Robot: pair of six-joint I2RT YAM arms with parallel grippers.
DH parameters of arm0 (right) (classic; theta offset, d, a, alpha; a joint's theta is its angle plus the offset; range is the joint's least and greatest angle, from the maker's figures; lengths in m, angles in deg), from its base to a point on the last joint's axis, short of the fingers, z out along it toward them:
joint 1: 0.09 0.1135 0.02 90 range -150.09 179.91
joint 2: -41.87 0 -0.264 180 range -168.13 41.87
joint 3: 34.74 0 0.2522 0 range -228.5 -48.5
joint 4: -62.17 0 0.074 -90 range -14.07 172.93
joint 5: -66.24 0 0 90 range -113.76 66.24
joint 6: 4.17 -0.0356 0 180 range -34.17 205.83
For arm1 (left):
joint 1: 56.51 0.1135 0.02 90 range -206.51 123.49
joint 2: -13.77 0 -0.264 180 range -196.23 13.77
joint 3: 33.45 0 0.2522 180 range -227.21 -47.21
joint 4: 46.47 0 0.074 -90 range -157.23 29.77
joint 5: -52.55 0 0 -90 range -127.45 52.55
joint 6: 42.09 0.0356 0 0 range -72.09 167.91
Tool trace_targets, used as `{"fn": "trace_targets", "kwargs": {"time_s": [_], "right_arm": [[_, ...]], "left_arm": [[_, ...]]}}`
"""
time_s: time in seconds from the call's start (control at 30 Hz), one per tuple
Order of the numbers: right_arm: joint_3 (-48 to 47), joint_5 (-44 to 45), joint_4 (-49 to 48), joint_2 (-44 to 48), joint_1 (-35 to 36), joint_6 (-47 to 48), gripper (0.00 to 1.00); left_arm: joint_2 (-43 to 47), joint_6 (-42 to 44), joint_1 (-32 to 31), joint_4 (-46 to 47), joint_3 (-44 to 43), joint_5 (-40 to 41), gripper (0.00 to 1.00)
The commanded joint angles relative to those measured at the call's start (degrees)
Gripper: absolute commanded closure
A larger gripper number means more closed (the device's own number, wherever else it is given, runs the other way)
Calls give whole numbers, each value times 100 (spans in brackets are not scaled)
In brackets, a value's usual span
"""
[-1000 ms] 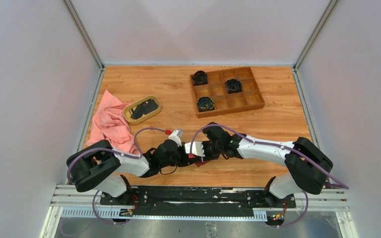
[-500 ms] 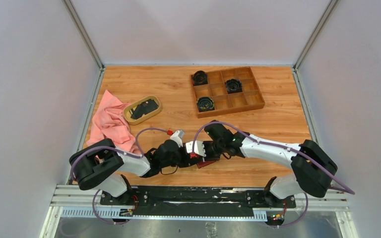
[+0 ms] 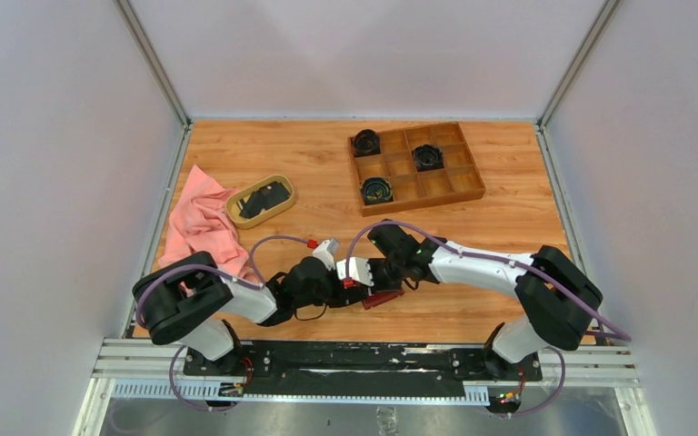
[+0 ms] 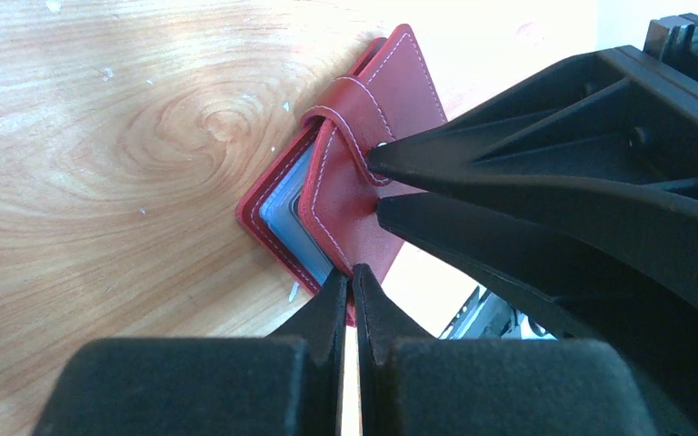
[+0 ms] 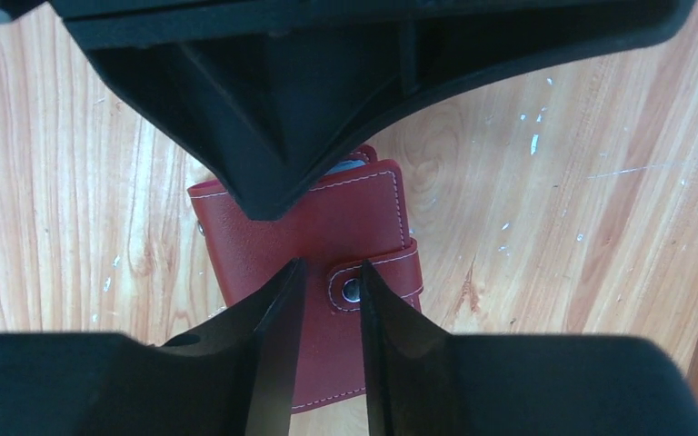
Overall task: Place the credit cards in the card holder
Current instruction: Open the card holder at the center of the board.
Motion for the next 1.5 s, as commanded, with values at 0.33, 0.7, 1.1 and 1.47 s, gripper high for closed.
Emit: {"fn": "trace_targets", "kwargs": {"time_s": [0.33, 0.7, 1.1, 1.47], "right_arm": [[-36, 1130, -73, -141, -62, -18, 98], [-17, 1355, -166, 259, -310, -54, 100], [36, 1648, -451, 584, -533, -275, 100], [-495, -596, 473, 676, -1863, -1463, 37]], "left_arm": [[-387, -21, -61, 460, 322, -192, 100], [-551, -77, -61, 698, 390, -177, 100], [-728, 43, -61, 1041, 244, -479, 100], [-929, 52, -61, 2517, 122, -772, 60]]}}
